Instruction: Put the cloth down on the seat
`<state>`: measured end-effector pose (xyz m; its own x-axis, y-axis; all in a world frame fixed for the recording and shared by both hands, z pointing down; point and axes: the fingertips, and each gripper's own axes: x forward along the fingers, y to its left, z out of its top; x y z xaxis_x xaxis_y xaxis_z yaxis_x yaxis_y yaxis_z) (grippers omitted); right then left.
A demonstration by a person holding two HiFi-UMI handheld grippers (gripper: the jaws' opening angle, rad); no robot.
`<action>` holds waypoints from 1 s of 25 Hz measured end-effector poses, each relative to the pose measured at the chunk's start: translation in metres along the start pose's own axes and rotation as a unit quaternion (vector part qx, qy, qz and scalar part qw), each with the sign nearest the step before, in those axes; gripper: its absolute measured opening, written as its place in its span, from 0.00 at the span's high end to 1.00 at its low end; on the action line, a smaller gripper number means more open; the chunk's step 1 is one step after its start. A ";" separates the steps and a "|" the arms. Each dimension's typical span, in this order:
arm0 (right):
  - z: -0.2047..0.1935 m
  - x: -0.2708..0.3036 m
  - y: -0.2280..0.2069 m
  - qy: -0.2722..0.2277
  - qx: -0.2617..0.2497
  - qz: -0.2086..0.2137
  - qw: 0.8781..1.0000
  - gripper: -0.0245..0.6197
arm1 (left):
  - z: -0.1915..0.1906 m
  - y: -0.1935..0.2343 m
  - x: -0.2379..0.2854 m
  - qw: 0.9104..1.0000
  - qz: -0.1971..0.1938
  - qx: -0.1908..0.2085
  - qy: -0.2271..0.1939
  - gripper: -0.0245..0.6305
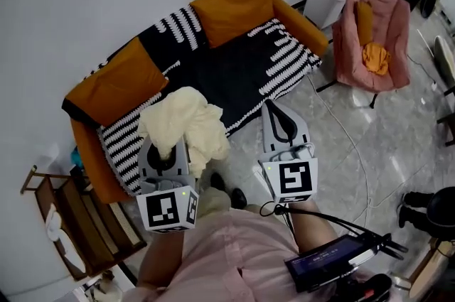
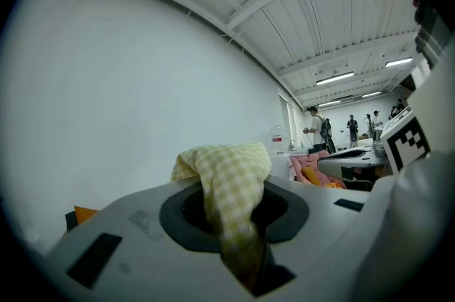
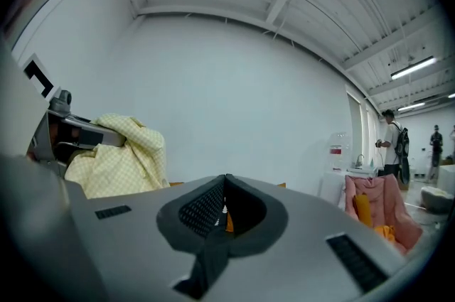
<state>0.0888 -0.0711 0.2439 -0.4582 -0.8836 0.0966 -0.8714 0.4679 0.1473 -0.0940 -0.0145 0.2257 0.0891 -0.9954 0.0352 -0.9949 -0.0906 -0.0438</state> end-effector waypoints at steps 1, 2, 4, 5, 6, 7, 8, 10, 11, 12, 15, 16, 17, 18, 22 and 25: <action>-0.002 0.007 0.000 0.003 0.000 0.002 1.000 0.96 | -0.003 0.003 0.006 1.000 0.002 -0.001 0.003 0.82; -0.005 0.015 -0.001 0.005 0.000 0.004 1.000 0.96 | -0.007 0.007 0.012 1.000 0.005 -0.003 0.006 0.82; -0.010 0.033 -0.001 0.007 -0.003 0.008 1.000 0.96 | -0.016 0.014 0.029 1.000 0.007 -0.006 0.013 0.82; -0.013 0.042 -0.003 0.007 -0.004 0.009 1.000 0.96 | -0.021 0.018 0.037 1.000 0.008 -0.007 0.017 0.82; -0.016 0.051 -0.005 0.008 -0.004 0.009 1.000 0.96 | -0.025 0.021 0.046 1.000 0.008 -0.009 0.021 0.82; -0.018 0.060 -0.008 0.010 -0.005 0.009 1.000 0.96 | -0.028 0.023 0.055 1.000 0.007 -0.011 0.024 0.82; -0.021 0.069 -0.011 0.013 -0.005 0.007 1.000 0.96 | -0.031 0.026 0.065 1.000 0.006 -0.012 0.026 0.82; -0.024 0.088 -0.016 0.022 -0.004 0.001 1.000 0.96 | -0.036 0.033 0.086 1.000 0.001 -0.014 0.028 0.82; -0.026 0.097 -0.018 0.024 -0.004 -0.003 1.000 0.96 | -0.040 0.036 0.097 0.999 -0.003 -0.016 0.029 0.82; -0.028 0.107 -0.022 0.025 -0.005 -0.007 1.000 0.96 | -0.043 0.039 0.108 0.999 -0.008 -0.017 0.031 0.82; -0.034 0.142 -0.037 0.041 0.000 -0.025 0.999 0.96 | -0.049 0.046 0.150 0.999 -0.028 -0.019 0.036 0.82; -0.035 0.155 -0.042 0.044 0.001 -0.030 0.999 0.96 | -0.050 0.048 0.165 0.998 -0.035 -0.020 0.038 0.82; -0.035 0.168 -0.046 0.044 -0.001 -0.033 0.999 0.96 | -0.051 0.050 0.179 0.998 -0.042 -0.020 0.040 0.82; -0.034 0.180 -0.050 0.041 -0.003 -0.036 0.999 0.96 | -0.052 0.053 0.193 0.998 -0.048 -0.020 0.042 0.82; -0.030 0.226 -0.062 0.042 0.003 -0.048 0.998 0.96 | -0.057 0.065 0.245 0.996 -0.070 -0.021 0.049 0.82; -0.039 0.252 -0.067 0.059 0.005 -0.053 0.997 0.96 | -0.067 0.073 0.279 0.995 -0.082 -0.020 0.058 0.82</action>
<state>0.0385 -0.3249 0.2964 -0.3394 -0.9201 0.1956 -0.9162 0.3705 0.1529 -0.1449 -0.2967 0.2988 0.2467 -0.9569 0.1534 -0.9687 -0.2478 0.0123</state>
